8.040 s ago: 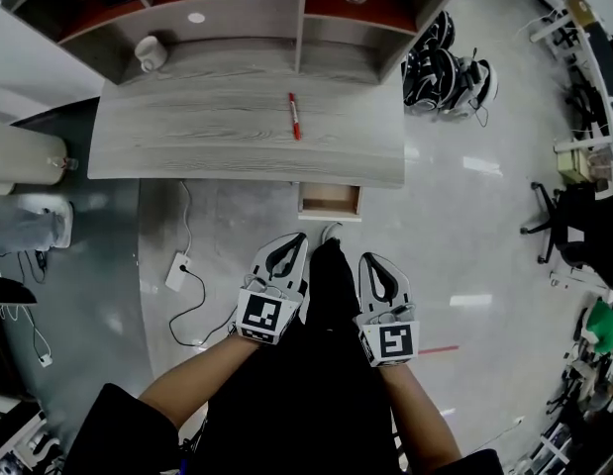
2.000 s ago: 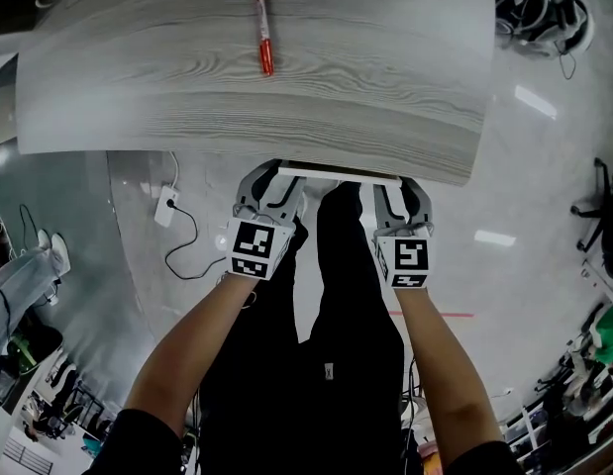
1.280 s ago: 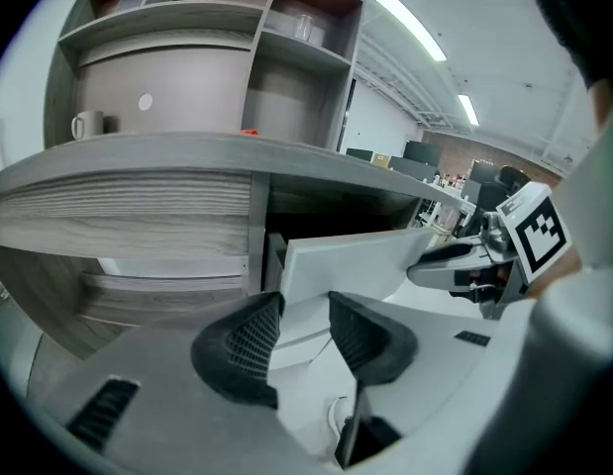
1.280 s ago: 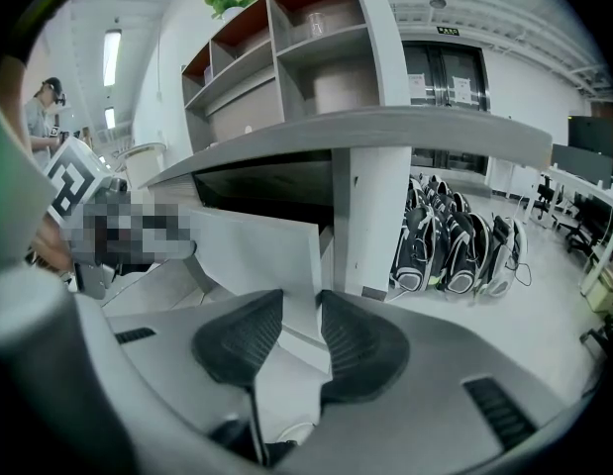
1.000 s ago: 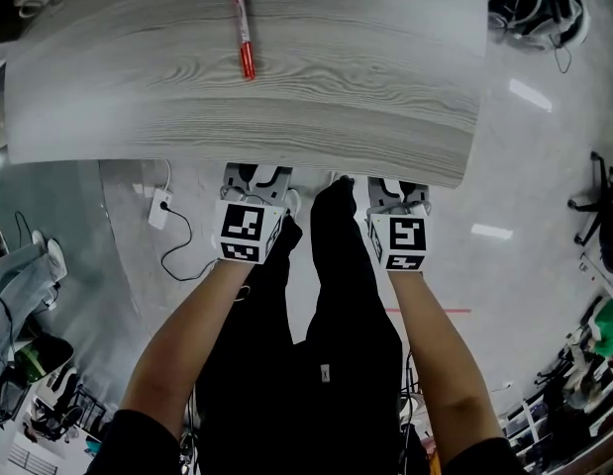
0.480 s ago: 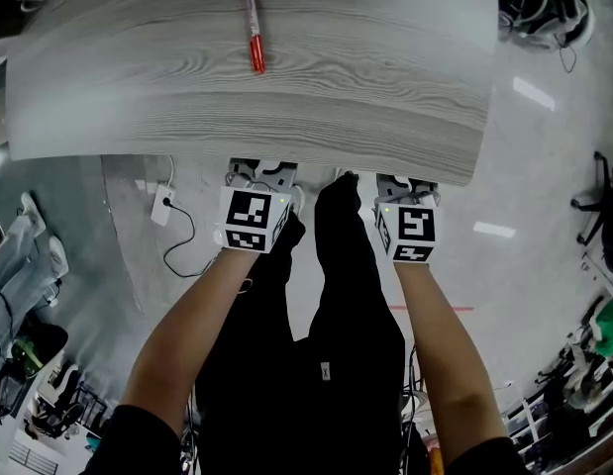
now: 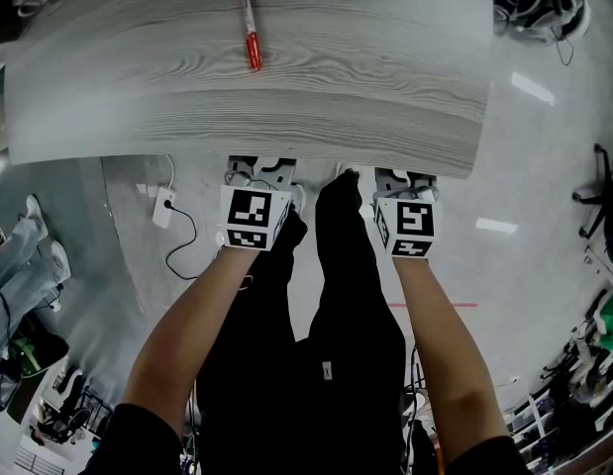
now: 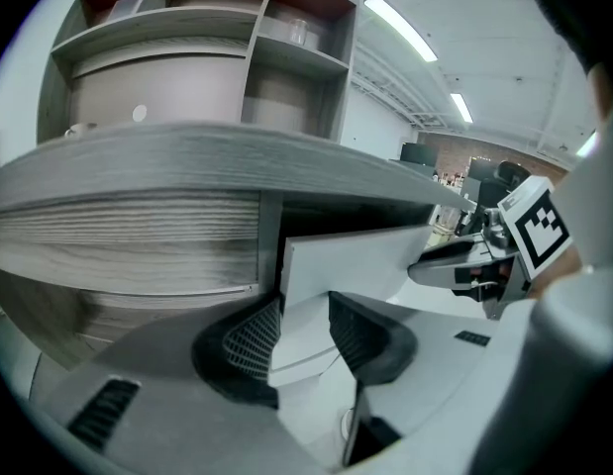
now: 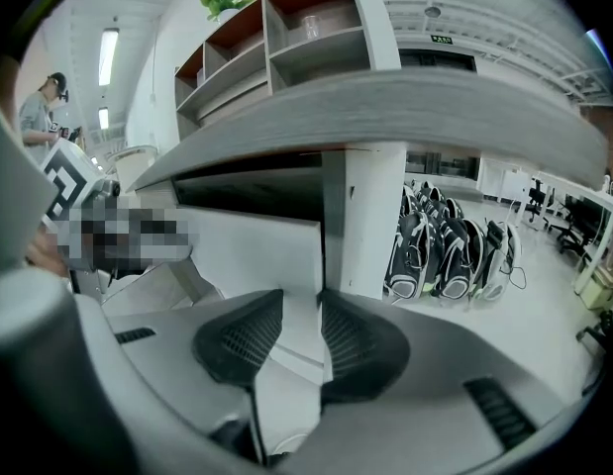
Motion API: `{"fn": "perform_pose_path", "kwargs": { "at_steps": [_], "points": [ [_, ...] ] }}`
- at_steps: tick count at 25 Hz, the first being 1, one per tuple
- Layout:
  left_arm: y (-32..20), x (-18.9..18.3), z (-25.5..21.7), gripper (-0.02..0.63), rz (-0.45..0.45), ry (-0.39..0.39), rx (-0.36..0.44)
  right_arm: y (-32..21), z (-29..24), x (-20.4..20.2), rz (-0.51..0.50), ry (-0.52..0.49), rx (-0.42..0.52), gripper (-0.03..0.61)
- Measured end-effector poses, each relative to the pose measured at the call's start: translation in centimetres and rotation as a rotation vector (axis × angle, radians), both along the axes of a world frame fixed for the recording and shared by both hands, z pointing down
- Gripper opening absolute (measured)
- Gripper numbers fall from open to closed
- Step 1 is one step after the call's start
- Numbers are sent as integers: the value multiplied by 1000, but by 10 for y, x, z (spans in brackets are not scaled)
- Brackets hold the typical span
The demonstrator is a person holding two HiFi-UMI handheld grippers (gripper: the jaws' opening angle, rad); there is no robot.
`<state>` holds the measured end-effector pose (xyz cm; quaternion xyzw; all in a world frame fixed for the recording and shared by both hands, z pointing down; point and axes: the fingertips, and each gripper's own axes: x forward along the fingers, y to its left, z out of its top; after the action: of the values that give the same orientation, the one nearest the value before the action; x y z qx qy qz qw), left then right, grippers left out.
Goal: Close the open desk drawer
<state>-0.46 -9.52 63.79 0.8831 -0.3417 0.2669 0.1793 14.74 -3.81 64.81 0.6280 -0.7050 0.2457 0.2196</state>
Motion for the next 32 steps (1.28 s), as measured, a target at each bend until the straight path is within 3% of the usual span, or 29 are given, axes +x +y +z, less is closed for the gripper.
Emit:
{"fn": "perform_pose_path", "kwargs": {
  "at_steps": [8,15,21,26,32],
  "points": [
    [16,-12,-9,167,32,42,-40,16,-9,-9,75,-43,-15,133],
    [70,-20,-36,167,97,71,-84,50,-45,-33,106,-115,-9,132],
    [96,-18,-90,167,154,142,-78,76,-110,-44,183,-140,60,129],
    [111,-27,-147,167,178,186,-56,94,-150,-63,214,-124,61,130],
    [124,-30,-219,167,183,241,-31,100,-222,-91,160,-136,123,129]
  ]
}}
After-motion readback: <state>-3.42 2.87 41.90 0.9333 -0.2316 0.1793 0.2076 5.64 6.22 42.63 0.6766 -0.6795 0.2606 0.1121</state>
